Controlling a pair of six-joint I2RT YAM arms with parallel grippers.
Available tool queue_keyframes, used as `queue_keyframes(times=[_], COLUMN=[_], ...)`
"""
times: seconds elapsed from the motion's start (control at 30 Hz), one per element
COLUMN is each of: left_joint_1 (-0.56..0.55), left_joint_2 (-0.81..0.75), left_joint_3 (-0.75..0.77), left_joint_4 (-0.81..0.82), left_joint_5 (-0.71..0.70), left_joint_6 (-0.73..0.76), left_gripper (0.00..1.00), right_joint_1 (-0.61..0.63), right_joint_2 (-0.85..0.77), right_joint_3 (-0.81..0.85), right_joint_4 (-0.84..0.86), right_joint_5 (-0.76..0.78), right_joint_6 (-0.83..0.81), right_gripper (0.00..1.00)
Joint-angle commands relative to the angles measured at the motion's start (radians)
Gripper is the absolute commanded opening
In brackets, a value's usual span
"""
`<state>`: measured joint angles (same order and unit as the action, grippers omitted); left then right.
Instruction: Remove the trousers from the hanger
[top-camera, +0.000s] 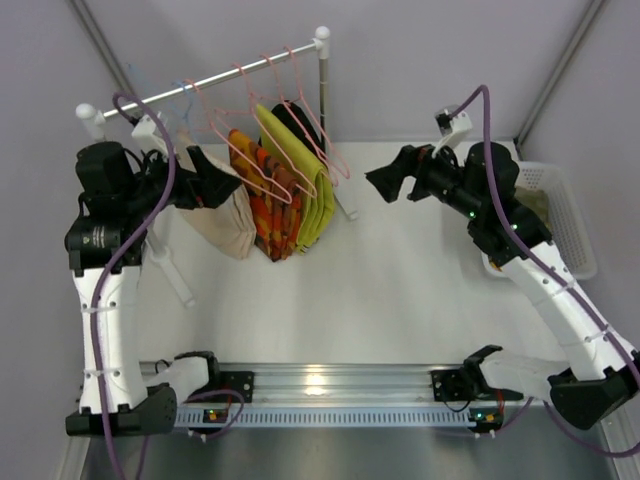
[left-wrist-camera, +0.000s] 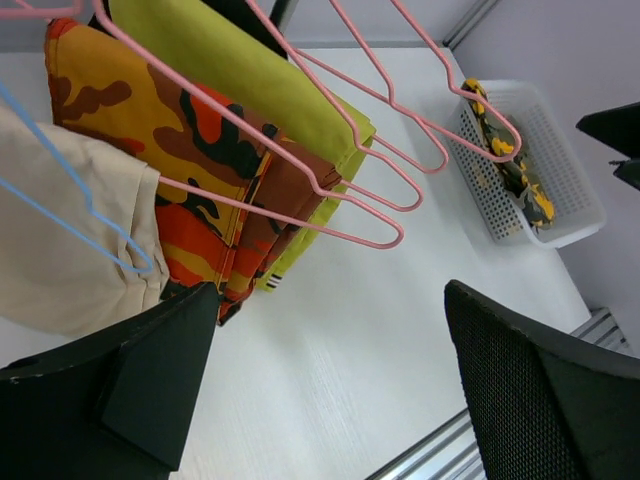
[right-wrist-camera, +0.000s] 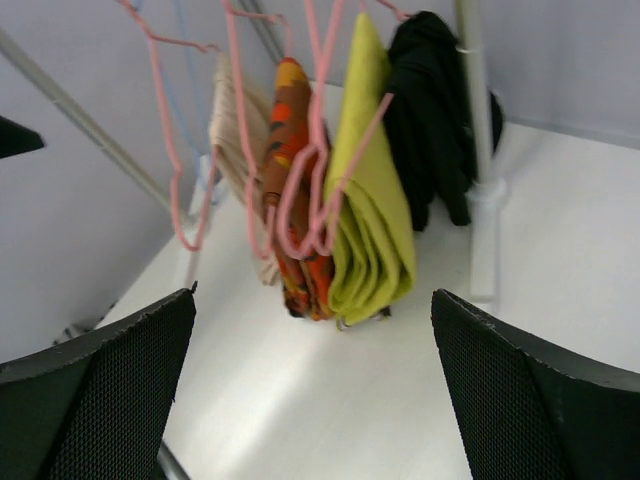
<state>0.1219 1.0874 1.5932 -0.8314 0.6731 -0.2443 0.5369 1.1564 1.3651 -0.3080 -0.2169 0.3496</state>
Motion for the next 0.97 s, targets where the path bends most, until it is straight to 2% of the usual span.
queue_keyframes(times=[0.0, 0.2, 0.33, 0.43, 0.6, 0.93], left_joint_1=[-0.102, -0.223, -0.346, -0.376, -0.387, -0.387], left_joint_2=[0.029, 0.13, 0.202, 0.22, 0.198, 0.125], left_joint_3=[0.051, 0.142, 0.218, 0.235, 0.203, 0.142], left_joint_4=[0.035, 0.015, 0.002, 0.014, 0.035, 0.057], left_joint_5=[-0.131, -0.216, -0.355, -0.4, -0.467, -0.59], left_joint_6=[0.062, 0.128, 0.177, 0.18, 0.181, 0.191], left_gripper=[0.99, 0.99, 0.99, 0.99, 0.99, 0.99], right_joint_1=[-0.112, -0.297, -0.425, -0.48, -0.52, -0.522], right_joint_2=[-0.09, -0.21, -0.305, -0.343, -0.368, -0.339], right_joint_3=[-0.047, -0.122, -0.176, -0.205, -0.227, -0.227], right_joint_4=[-0.006, -0.025, -0.026, -0.026, -0.019, 0.006], right_joint_5=[0.036, 0.062, 0.05, 0.033, 0.005, -0.047], right_joint_6=[-0.047, -0.106, -0.12, -0.118, -0.12, -0.118], right_gripper=[1.0, 0.99, 0.99, 1.0, 0.99, 0.99])
